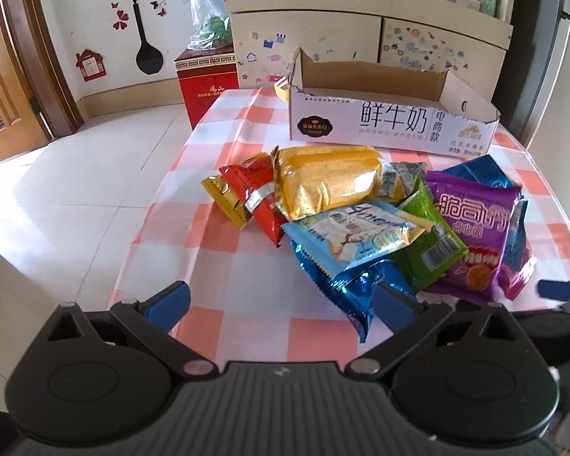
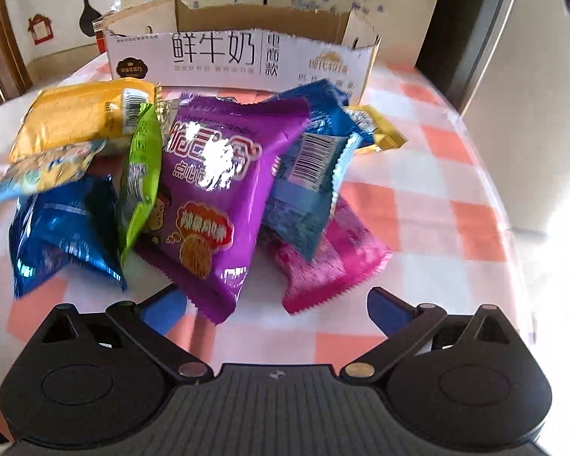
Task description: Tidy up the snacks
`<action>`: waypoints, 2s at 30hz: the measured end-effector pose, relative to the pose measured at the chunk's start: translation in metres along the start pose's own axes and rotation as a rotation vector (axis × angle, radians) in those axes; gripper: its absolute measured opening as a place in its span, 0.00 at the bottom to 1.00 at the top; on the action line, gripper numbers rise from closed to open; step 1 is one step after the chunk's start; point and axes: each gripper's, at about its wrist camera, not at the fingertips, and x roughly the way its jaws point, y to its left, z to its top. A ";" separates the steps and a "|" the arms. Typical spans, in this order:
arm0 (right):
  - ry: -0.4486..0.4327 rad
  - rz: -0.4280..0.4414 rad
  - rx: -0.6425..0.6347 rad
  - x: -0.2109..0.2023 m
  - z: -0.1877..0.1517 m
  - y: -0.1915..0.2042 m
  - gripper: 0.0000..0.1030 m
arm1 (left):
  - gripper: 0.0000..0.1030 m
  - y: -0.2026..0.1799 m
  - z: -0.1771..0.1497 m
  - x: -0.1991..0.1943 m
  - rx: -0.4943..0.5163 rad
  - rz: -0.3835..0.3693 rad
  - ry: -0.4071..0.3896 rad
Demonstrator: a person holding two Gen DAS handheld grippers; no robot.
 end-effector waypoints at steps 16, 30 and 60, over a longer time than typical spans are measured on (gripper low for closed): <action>-0.108 0.045 0.066 -0.088 0.023 -0.017 1.00 | 0.99 -0.001 0.017 -0.037 0.066 -0.017 -0.028; -0.146 0.027 0.216 -0.070 0.037 -0.021 1.00 | 0.99 -0.005 0.041 -0.019 0.096 0.007 -0.012; -0.059 -0.012 0.159 -0.063 0.038 -0.001 1.00 | 0.99 -0.010 0.036 -0.006 0.077 0.047 0.006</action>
